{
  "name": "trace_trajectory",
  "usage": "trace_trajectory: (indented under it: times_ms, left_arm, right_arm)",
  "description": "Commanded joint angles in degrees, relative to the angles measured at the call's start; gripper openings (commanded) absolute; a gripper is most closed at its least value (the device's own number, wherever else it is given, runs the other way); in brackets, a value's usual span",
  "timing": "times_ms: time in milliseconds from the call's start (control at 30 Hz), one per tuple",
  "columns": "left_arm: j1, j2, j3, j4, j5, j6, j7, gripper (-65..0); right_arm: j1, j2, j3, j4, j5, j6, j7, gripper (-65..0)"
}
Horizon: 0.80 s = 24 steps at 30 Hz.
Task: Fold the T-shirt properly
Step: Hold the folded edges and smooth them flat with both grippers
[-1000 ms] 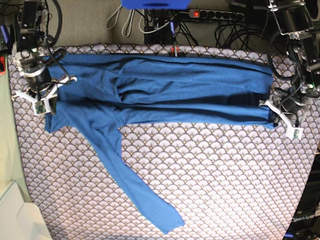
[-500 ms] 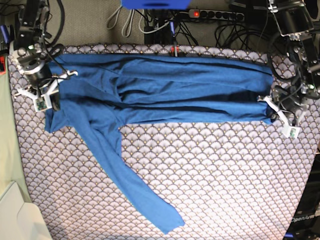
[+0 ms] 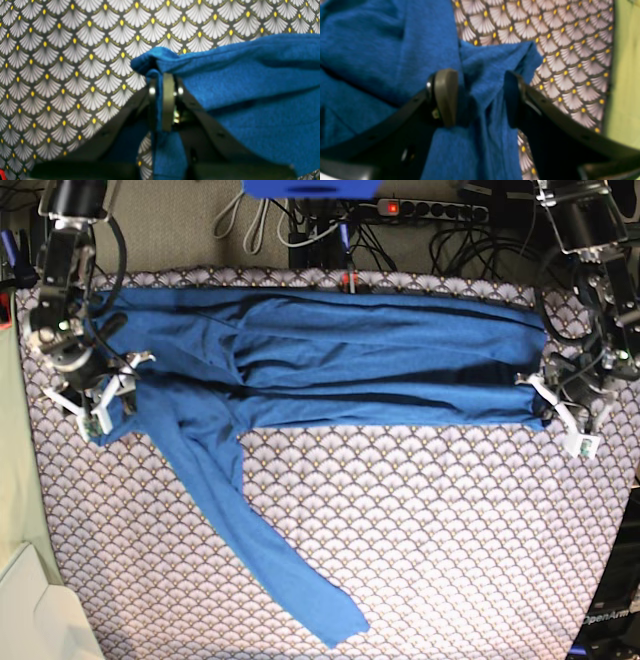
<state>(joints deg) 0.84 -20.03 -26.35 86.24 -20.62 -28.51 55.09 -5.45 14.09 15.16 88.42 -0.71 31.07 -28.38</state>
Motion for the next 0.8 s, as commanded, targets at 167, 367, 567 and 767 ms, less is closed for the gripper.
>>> trace_trajectory:
  times_ms: [167,367,567,767]
  left_arm:
    - [-1.76,-0.85,-0.16,0.75,-0.43,0.42,-1.33,-64.5]
    - [-2.73,-0.85,-0.07,0.58,-0.43,0.51,-1.24,-64.5]
    - [-2.91,-0.76,-0.07,0.49,-0.43,0.6,-1.24,-64.5]
    - [-3.43,-0.76,-0.07,0.49,-0.35,0.6,-1.24,-64.5]
  right_arm:
    - [2.33,0.73,-0.61,-2.93,0.67,-0.17,1.79,-34.0]
    - [2.24,0.46,-0.61,-2.93,0.75,-0.17,1.79,-34.0]
    - [1.72,-0.06,-2.72,-3.02,0.75,-0.17,1.7,-34.2]
    - [1.19,-1.21,-3.33,-3.02,0.75,-0.17,1.79,-34.7]
